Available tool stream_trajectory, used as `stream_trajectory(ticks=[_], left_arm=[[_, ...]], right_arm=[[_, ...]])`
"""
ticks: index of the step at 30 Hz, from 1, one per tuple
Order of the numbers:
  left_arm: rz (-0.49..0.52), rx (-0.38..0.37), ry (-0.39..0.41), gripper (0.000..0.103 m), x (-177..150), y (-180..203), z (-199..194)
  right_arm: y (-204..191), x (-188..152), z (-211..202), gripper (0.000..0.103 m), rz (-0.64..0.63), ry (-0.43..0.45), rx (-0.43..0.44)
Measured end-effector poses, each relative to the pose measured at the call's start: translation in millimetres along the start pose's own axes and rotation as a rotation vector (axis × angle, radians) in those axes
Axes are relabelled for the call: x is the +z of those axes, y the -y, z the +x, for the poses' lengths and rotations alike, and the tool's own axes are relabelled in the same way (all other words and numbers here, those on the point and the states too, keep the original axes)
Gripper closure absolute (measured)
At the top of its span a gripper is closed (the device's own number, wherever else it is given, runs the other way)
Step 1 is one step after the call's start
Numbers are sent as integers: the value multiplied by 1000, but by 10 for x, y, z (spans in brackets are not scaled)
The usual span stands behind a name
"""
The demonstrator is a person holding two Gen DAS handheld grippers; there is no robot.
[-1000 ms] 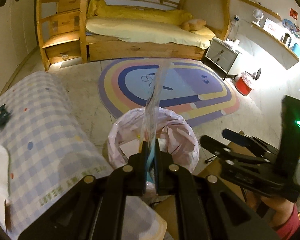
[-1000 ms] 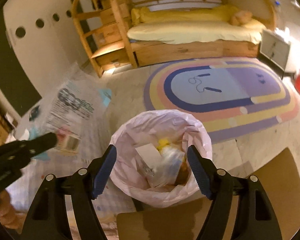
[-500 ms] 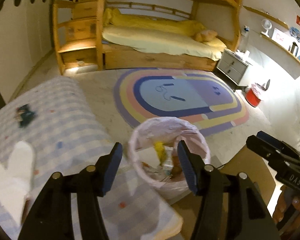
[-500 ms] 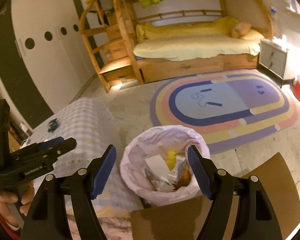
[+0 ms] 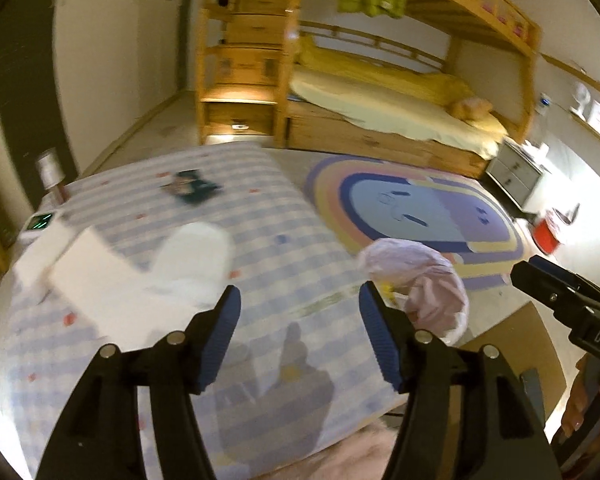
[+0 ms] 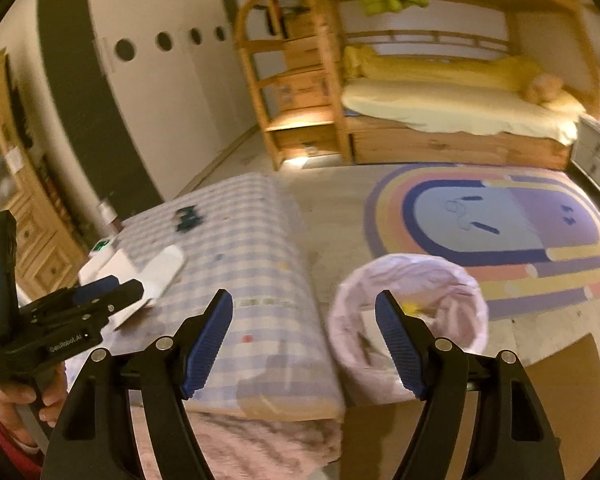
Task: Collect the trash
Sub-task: 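Open the left gripper over the bin to drop the plastic wrapper, then move both grippers back over the bed toward the white paper strip and cap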
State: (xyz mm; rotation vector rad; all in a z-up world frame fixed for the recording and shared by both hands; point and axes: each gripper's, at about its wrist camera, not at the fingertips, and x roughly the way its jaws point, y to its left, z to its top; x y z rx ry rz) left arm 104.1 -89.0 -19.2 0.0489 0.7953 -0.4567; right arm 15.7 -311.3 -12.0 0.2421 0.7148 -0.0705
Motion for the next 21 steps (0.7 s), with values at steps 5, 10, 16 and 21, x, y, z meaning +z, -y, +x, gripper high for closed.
stream_trajectory(ticks=[5,10,16,21], left_arm=[[-70,97,29,40,-106,-499,-259],[-149,200,37,39,-250,-1041,-414],[-247,272,6,39,-440,-1567,-431],[-268,296,-13,39,-488,-1757,-343]], right_arm=[[-474,17,195,29,-85,-38,65],[-889,18,413,41,-170,-70,121],[-1374,18,852,70,-271,-133,171],[-1637,-41,1164,86,-345,-185,189]])
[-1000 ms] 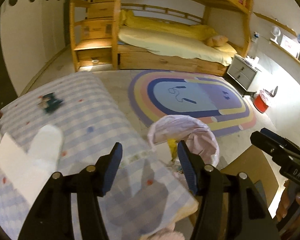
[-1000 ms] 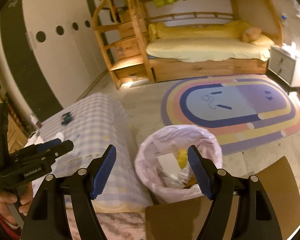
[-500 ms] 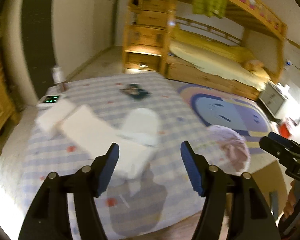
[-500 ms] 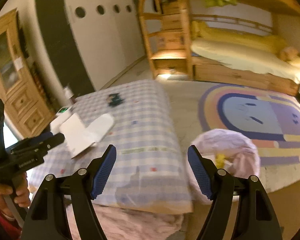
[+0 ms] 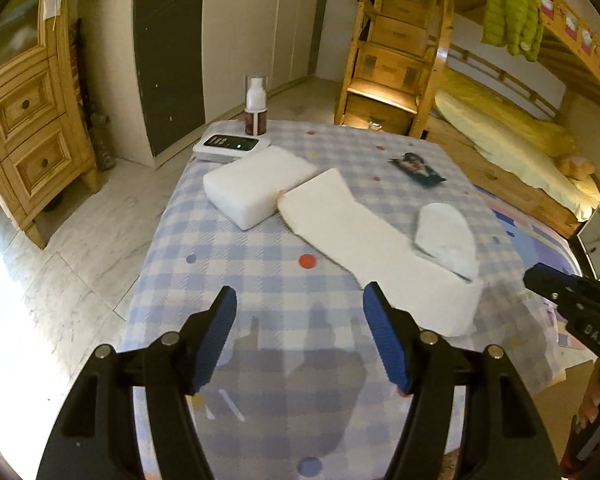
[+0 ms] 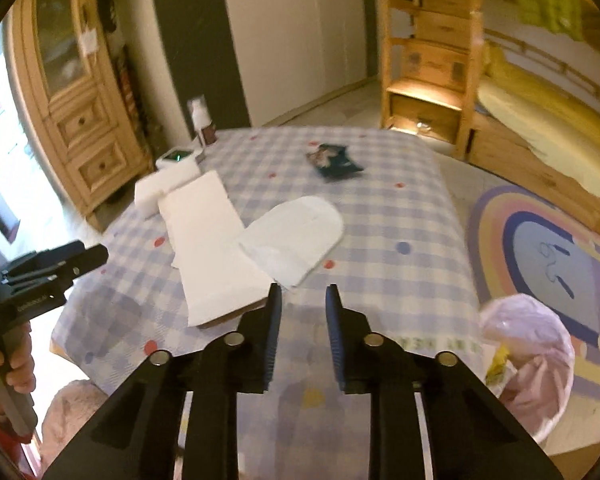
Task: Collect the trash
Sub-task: 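Move both grippers back over the bed toward the white paper strip and cap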
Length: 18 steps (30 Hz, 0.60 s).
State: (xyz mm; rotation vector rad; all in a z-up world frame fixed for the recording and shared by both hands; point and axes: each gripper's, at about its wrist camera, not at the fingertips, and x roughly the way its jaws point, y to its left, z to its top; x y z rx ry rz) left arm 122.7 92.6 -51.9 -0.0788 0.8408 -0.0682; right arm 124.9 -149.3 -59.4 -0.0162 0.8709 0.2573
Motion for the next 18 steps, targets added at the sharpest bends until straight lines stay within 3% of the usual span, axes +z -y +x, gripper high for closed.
stream_trajectory(ticks=[1,9,18], left_arm=[[-2,2,-5,39,3,-10,26],[-6,6,-26,39,-30,-62,144],[-31,31,-9,39,-27,-158,46]], right_arm=[[-24,12,89,90,-12,-17,4],[-91,39,473,92,-65,-101,11],[-706,-67,432,92,-212,-160,178]])
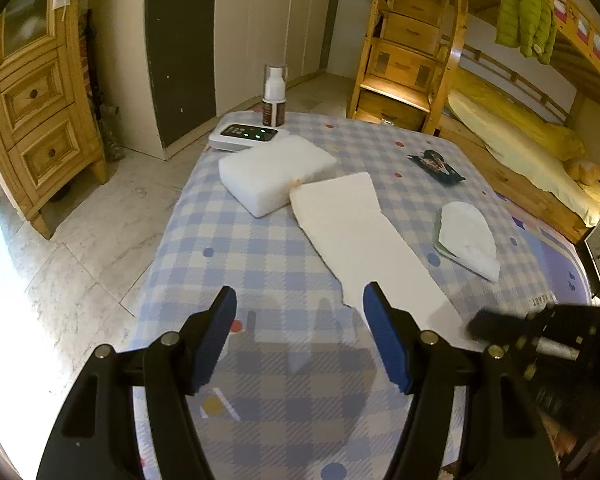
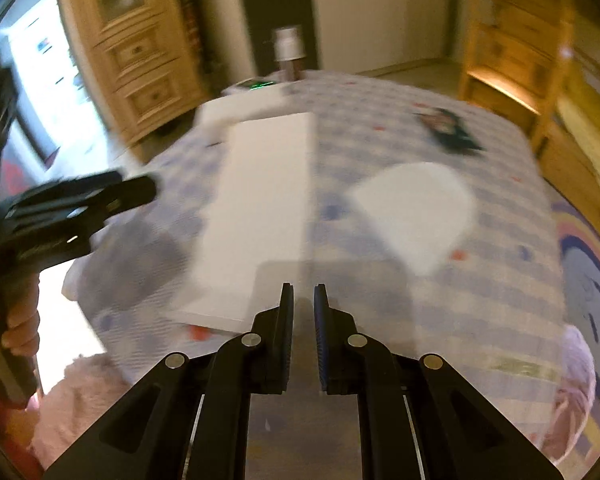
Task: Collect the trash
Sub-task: 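Move both grippers back over the bed toward the white paper strip and cap, then grasp the end of the long white paper strip with the left gripper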
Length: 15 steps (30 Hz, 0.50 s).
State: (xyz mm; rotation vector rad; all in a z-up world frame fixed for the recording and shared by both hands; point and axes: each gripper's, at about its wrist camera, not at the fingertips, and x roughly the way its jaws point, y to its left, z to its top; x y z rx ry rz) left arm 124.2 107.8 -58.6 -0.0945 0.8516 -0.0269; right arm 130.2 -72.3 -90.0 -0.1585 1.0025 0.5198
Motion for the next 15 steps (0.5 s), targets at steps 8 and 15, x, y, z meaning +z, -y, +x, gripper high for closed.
stream_trajectory(ticks=[8,15], left_arm=[[-10,-7,-4,18,-107,0,-137],[88,-88,-46,17,-274,461,-97]], right_arm=[[-224,-16,-202,91,-38,34,28],[199,-198,-611,91,106,123,-76]])
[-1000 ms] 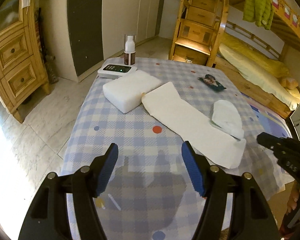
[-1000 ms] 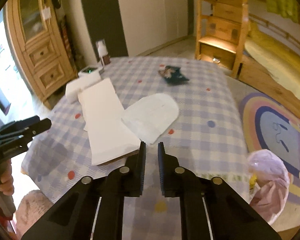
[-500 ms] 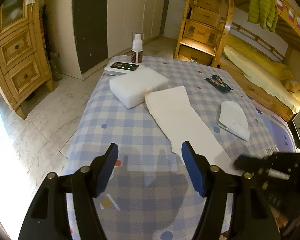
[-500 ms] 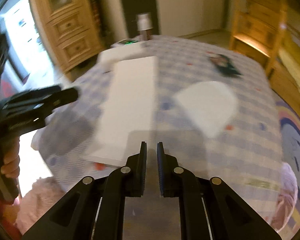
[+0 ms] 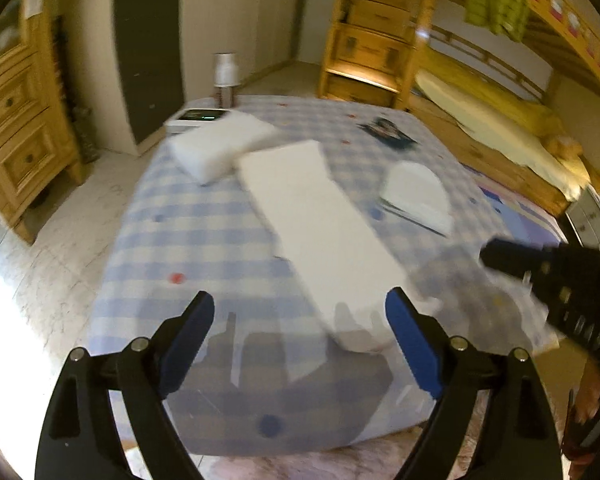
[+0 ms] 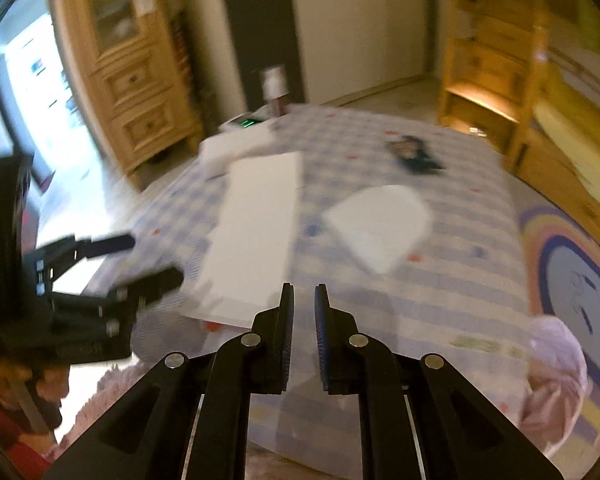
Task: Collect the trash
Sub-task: 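Grasp the end of the long white paper strip with the left gripper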
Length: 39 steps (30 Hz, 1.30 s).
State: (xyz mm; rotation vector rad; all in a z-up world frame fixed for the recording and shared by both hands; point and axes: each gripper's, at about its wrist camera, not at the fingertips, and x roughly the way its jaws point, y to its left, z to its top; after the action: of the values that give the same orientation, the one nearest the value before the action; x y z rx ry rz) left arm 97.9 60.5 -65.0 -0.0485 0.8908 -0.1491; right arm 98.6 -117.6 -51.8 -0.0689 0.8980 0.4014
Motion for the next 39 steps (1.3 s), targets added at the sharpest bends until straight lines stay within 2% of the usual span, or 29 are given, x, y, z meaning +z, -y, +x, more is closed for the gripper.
stream_trajectory(ticks=[4,8,9,12,15,21,26,28,31,33,39], left_arm=[[72,8,2,7,-4,339,80],[85,17,-42,7,28,532,252],[84,15,-55,7,36,555,290],[89,82,-112,7,15,564,431],[39,66,-132,7,-41,424,406],[13,82,-108,7,-236,58,159],[-18,160,-91,7,-383,-322,-10],[-35,136,-85,7,-395,-408,-55],[-26,100,-48,7,-346,-340,-145],[-7,77,-30,7,-306,-227,-160],[44,76,-26,7,-254,85,63]], right_arm=[[293,-22,-211,91,87,50,-31],[481,-38,-319,90,131,75,-40],[524,-48,-350,90,140,80,-42],[592,-77,-390,90,152,87,-45],[631,-117,-453,90,154,91,-45],[608,-139,-460,90,152,94,-31],[509,-115,-418,90,136,89,-15],[462,-102,-403,87,132,90,-10],[405,-78,-384,71,127,96,-3],[377,-62,-366,69,124,96,0],[365,-55,-359,68,125,91,-5]])
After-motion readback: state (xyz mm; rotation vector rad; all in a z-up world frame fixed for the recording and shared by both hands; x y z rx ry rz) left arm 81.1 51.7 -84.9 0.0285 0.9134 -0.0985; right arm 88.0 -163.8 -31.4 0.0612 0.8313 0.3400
